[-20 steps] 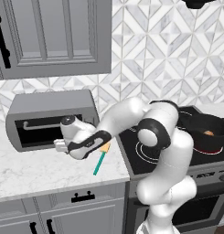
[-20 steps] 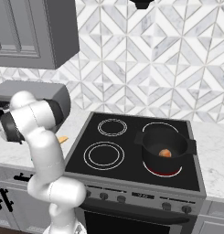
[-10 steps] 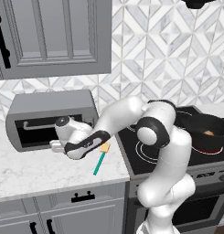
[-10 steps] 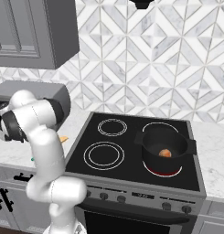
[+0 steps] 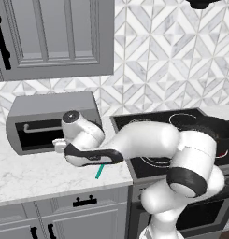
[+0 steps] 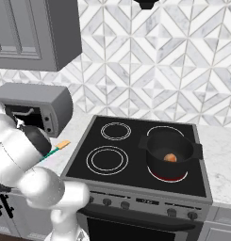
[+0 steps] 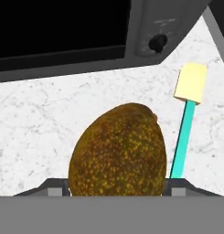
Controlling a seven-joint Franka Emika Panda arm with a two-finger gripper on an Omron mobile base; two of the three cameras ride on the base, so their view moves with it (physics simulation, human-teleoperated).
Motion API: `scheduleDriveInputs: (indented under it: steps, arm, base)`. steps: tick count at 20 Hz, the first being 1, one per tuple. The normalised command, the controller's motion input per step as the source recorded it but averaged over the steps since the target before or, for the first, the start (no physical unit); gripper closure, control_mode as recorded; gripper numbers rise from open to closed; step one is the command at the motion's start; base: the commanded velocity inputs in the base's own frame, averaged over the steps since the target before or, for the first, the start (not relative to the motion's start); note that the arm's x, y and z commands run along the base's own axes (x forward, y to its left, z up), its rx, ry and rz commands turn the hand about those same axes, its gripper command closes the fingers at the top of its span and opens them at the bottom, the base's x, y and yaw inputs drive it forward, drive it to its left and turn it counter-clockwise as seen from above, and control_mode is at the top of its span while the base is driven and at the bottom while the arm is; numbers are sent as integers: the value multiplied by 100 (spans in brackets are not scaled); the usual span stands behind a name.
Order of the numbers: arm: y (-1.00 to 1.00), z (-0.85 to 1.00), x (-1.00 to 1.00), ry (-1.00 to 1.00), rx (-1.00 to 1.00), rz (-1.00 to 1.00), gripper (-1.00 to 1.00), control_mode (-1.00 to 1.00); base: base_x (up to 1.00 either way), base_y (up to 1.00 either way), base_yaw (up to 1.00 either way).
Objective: Put the onion and avocado in the pot. Retrieve the spatula and lightly stir the vegetables in the pot.
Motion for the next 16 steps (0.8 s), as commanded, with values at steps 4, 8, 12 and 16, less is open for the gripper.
scheduleDriveInputs:
  steps: [4,8,12,16]
  arm:
    - [-94,60,-23,0,3,0,100,-100]
    - [-100,2,15,2,0,0,100,-100]
    - [-100,16,5,2,-2,1,100,-100]
    - [-100,64,0,9,-8,0,100,-100]
  base:
    - [0,0,0]
    - [0,0,0]
    - [0,0,0]
    - [0,0,0]
